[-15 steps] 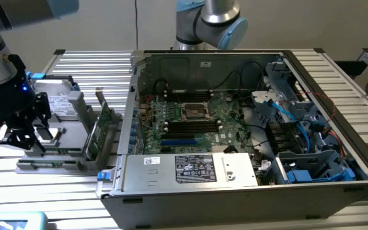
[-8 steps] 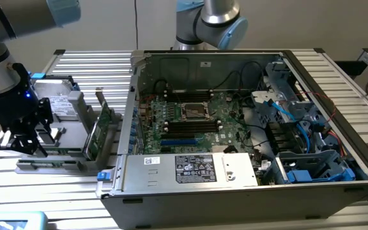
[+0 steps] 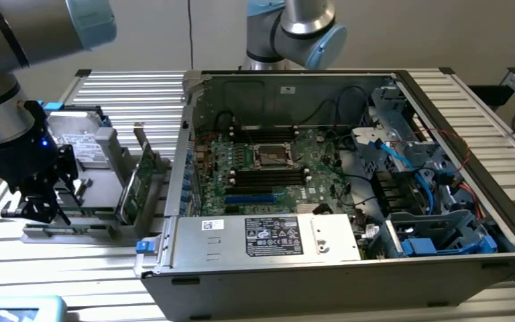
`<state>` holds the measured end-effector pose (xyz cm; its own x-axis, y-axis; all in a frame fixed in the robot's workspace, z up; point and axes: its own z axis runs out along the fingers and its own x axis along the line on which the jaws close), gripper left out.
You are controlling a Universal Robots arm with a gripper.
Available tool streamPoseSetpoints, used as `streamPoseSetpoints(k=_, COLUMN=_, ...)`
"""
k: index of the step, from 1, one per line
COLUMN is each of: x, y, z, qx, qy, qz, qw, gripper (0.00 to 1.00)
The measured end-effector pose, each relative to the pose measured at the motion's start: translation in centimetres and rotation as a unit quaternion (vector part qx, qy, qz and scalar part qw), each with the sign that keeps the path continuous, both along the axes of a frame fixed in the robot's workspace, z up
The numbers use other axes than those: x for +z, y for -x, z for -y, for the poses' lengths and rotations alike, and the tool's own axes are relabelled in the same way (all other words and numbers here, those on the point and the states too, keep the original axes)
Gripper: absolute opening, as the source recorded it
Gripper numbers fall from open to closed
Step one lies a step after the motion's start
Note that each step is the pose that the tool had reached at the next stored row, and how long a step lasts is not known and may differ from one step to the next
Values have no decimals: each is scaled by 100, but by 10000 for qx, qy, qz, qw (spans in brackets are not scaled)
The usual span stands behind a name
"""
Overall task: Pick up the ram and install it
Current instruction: 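Pick up the ram and move it above insertion slot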
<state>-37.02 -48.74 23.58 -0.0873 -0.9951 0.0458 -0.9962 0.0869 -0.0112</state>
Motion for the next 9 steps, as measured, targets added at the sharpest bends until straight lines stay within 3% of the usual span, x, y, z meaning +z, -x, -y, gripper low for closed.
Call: streamPoseSetpoints(k=9, x=-164, y=-2, z=47, qx=0, qy=-11, qz=0, qw=10000, gripper=42)
